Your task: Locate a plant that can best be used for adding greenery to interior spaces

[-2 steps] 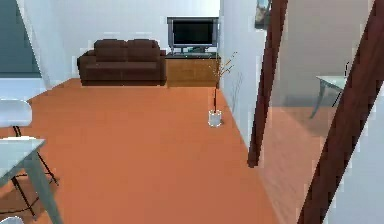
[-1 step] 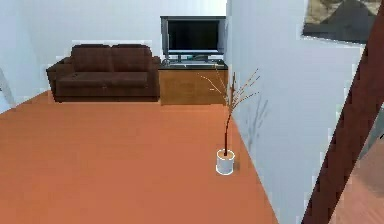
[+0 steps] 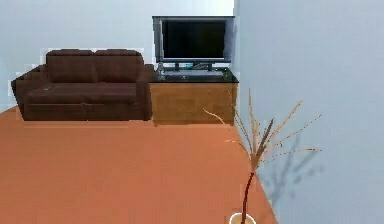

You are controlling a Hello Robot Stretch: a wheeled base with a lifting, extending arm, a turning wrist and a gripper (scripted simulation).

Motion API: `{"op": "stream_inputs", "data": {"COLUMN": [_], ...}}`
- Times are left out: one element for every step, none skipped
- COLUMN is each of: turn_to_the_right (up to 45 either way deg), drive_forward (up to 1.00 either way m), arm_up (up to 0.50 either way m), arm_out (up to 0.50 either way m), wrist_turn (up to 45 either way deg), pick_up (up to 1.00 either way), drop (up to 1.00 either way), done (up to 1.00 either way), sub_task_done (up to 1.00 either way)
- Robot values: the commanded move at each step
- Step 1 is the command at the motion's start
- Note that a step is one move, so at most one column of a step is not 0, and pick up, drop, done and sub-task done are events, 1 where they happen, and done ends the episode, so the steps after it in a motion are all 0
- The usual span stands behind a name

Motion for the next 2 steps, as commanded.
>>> {"op": "stream_inputs", "data": {"turn_to_the_right": [18.0, 0.0], "drive_forward": [0.00, 0.00], "arm_up": [0.00, 0.00], "arm_out": [0.00, 0.00], "wrist_turn": [0.0, 0.0], "pick_up": [0.00, 0.00], "drop": [0.00, 0.00], "done": [0.00, 1.00], "sub_task_done": [0.00, 0.00]}}
